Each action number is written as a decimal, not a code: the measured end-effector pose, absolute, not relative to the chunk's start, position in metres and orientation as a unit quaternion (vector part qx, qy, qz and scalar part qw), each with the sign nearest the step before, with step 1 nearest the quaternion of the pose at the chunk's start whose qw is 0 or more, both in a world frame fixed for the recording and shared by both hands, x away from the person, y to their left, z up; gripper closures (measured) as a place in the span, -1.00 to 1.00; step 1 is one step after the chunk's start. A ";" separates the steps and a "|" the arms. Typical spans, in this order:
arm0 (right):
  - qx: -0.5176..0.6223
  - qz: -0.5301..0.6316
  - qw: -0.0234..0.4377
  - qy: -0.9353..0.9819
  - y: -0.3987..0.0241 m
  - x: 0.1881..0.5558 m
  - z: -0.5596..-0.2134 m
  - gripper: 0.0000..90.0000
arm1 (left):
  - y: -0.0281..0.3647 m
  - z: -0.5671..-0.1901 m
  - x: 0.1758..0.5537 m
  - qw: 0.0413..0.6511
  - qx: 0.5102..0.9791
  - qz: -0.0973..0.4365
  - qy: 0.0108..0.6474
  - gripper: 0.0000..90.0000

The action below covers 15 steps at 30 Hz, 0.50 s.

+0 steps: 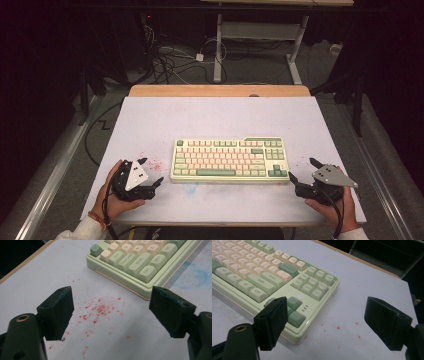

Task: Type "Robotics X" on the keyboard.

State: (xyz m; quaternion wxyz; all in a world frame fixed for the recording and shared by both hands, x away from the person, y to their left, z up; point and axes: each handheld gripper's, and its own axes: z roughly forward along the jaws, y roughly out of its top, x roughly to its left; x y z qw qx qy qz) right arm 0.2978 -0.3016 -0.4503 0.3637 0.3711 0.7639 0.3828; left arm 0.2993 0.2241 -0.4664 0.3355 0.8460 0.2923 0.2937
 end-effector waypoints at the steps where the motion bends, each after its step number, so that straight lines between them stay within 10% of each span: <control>1: 0.371 0.383 0.363 0.764 -0.302 0.298 -0.450 -0.56 | 0.224 -0.467 0.299 0.334 0.847 0.293 0.292 -0.58; 10: 0.360 0.388 0.358 0.769 -0.300 0.295 -0.447 -0.41 | 0.227 -0.466 0.295 0.334 0.847 0.293 0.292 -0.57; 15: 0.354 0.395 0.348 0.773 -0.299 0.295 -0.441 0.09 | 0.229 -0.465 0.297 0.323 0.846 0.295 0.306 -0.50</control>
